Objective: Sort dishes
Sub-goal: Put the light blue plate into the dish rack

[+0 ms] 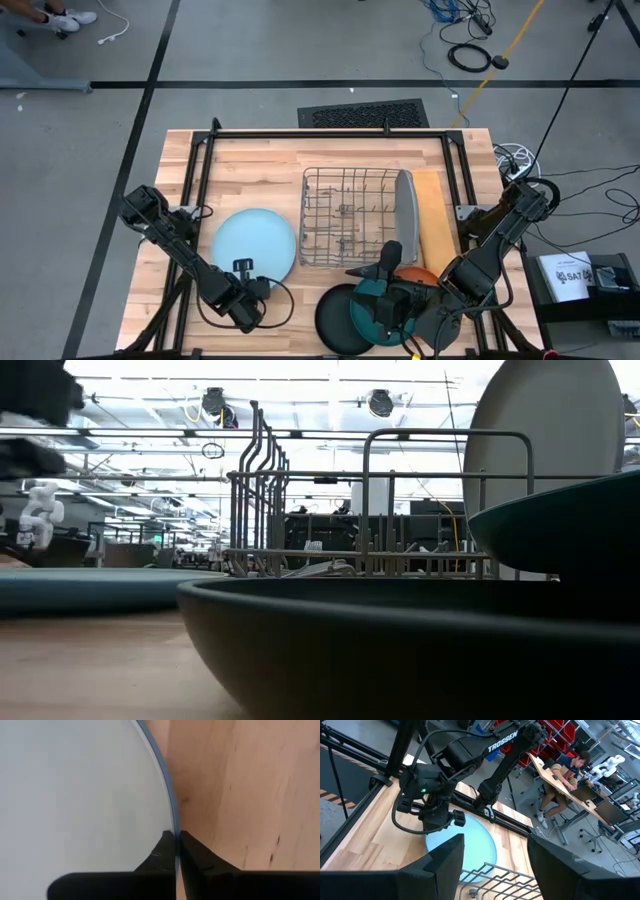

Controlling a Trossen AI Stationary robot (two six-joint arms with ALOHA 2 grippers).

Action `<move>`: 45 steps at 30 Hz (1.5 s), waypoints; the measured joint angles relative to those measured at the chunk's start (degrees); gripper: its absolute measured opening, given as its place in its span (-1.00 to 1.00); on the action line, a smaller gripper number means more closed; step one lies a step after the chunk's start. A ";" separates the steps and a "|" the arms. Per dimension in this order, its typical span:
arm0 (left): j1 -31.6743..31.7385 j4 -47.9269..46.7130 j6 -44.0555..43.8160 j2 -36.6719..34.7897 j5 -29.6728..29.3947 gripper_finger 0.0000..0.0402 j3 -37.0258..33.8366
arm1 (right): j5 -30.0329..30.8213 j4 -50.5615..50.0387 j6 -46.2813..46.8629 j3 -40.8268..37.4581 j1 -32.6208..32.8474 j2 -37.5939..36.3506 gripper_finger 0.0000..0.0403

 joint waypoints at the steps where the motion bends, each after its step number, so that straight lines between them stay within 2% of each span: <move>1: 0.16 -1.60 0.03 -0.01 -0.78 -0.99 1.07 | 0.00 -0.03 -0.02 0.00 0.00 0.00 0.04; 7: 0.52 -7.55 0.49 -0.11 -6.56 -1.00 7.11 | 0.00 -0.02 -0.04 0.00 0.00 0.00 0.04; 12: 0.48 -7.43 1.79 -0.22 -11.51 -1.00 10.38 | 0.00 0.00 -0.04 0.00 0.00 0.00 0.04; 16: 0.50 -7.59 1.52 -0.24 -12.15 -0.95 10.73 | 0.00 -0.01 -0.10 0.00 0.00 0.00 0.04; 21: 0.50 -7.95 1.49 -0.26 -12.21 -0.70 10.73 | 0.00 -0.02 -0.10 0.00 0.00 0.00 0.04; 27: 0.50 -7.86 0.06 -0.32 -13.94 -0.14 10.75 | 0.00 -0.02 -0.12 0.00 0.00 0.00 0.04; 29: 0.55 -10.58 -0.05 -0.33 -10.12 0.02 10.83 | 0.00 -0.02 -0.12 0.00 0.00 0.00 0.04; 31: 0.48 -17.42 -0.13 0.12 -4.78 0.11 10.86 | 0.00 -0.04 -0.12 0.00 0.00 0.00 0.04; 33: -0.06 -24.36 -0.15 0.90 0.16 0.15 10.79 | 0.00 -0.05 -0.12 0.00 0.00 0.00 0.04; 35: -0.42 -27.22 1.46 1.43 4.43 0.15 10.77 | 0.00 -0.07 -0.15 0.00 0.00 0.00 0.04; 41: -1.24 -20.24 11.65 1.62 10.87 0.16 5.77 | 0.00 -0.07 -0.15 0.00 0.00 0.00 0.04; 45: -1.18 -16.80 13.82 1.68 12.35 0.16 0.46 | 0.00 -0.06 0.09 0.00 0.00 0.00 0.04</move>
